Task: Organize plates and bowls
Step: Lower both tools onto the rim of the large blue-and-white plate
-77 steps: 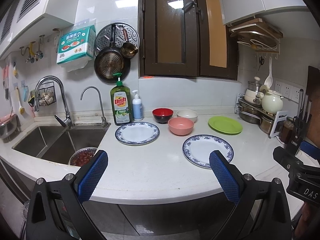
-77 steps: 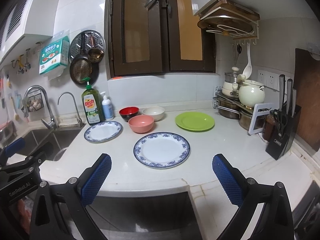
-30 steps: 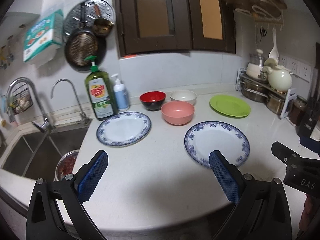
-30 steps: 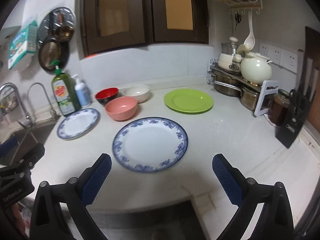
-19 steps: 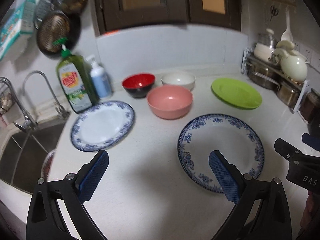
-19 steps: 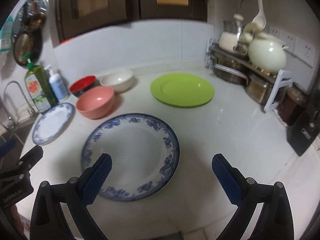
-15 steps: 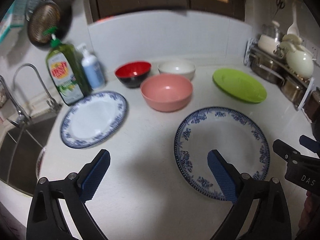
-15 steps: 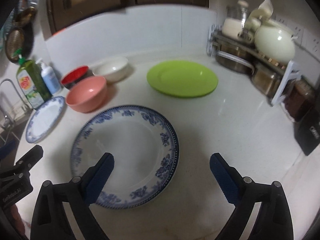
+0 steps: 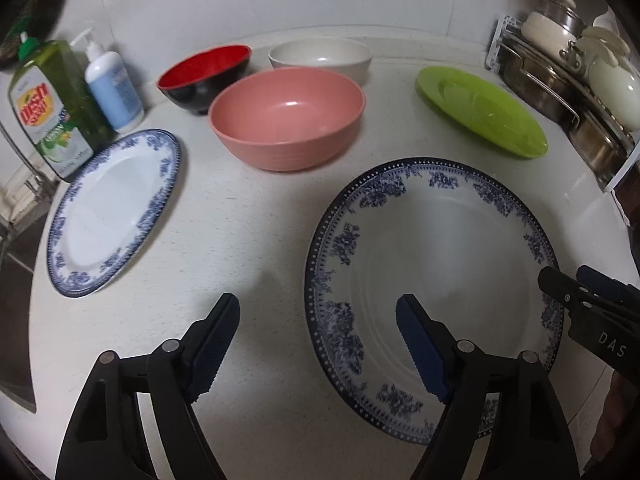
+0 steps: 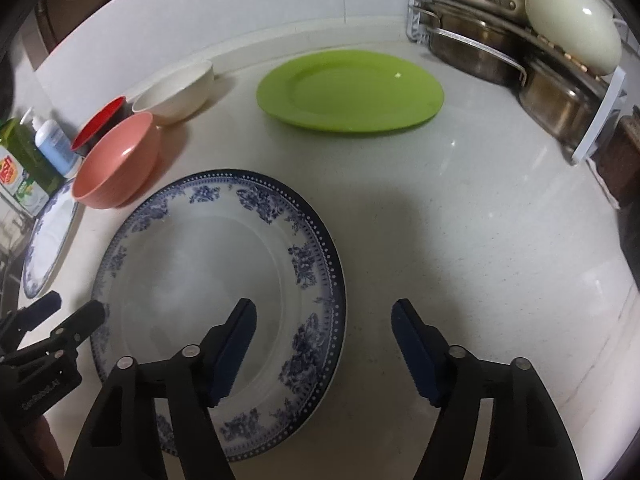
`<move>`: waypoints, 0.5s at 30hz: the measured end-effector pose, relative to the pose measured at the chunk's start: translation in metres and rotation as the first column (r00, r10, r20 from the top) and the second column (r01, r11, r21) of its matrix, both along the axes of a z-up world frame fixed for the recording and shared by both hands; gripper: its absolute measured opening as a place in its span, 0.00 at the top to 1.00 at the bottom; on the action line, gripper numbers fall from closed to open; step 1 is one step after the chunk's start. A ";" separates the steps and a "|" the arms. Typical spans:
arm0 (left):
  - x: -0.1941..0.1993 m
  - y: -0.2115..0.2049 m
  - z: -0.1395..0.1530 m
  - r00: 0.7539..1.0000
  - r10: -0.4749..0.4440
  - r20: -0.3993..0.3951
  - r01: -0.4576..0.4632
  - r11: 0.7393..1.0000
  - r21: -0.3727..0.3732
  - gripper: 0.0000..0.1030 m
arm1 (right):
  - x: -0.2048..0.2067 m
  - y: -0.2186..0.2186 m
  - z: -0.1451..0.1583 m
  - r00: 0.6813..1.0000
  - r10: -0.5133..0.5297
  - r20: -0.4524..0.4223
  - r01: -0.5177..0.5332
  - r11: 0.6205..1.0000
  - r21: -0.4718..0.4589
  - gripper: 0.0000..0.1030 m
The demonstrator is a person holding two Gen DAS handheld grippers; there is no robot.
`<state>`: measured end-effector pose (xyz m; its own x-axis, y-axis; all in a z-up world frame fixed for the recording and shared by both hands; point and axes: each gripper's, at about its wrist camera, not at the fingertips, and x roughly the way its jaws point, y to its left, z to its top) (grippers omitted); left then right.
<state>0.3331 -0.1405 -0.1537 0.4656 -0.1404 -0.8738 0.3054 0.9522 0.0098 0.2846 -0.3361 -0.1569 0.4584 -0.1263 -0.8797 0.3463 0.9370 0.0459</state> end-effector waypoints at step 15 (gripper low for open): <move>0.015 -0.006 -0.020 0.994 -0.011 -0.105 0.005 0.998 -0.055 0.51 | 0.015 -0.005 -0.012 0.999 0.023 -0.041 -0.022 0.999 0.040 0.55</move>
